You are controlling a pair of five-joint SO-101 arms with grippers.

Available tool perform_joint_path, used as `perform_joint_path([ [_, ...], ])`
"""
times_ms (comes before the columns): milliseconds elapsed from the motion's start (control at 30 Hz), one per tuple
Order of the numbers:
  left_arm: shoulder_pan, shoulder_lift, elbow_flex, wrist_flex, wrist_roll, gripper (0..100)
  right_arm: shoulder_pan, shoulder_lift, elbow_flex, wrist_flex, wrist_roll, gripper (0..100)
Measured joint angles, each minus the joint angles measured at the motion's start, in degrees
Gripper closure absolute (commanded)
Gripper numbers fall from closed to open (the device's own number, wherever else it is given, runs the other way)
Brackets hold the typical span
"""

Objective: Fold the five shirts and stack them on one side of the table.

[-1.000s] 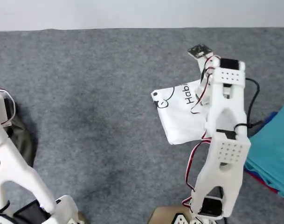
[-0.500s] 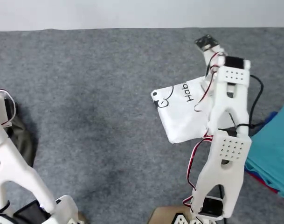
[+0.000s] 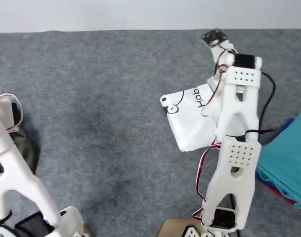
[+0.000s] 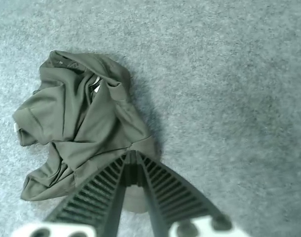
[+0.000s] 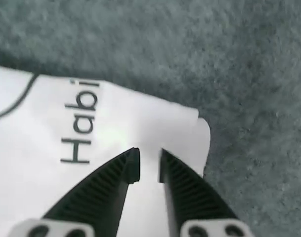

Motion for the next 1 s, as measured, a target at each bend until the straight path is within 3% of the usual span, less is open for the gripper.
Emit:
perform_joint_path([
  [167,0.44,0.00,0.00,0.00,0.00,100,0.35,1.58,0.00,-2.81,-6.59,76.0],
  [433,0.44,0.00,0.00,0.00,0.00,100,-0.53,2.64,0.00,-5.71,-7.56,76.2],
  [667,0.44,0.00,0.00,0.00,0.00,100,-0.53,5.80,0.00,-6.42,-7.56,92.1],
  [1000,0.44,0.00,0.00,0.00,0.00,100,-0.62,6.15,0.00,-6.51,-7.56,98.9],
])
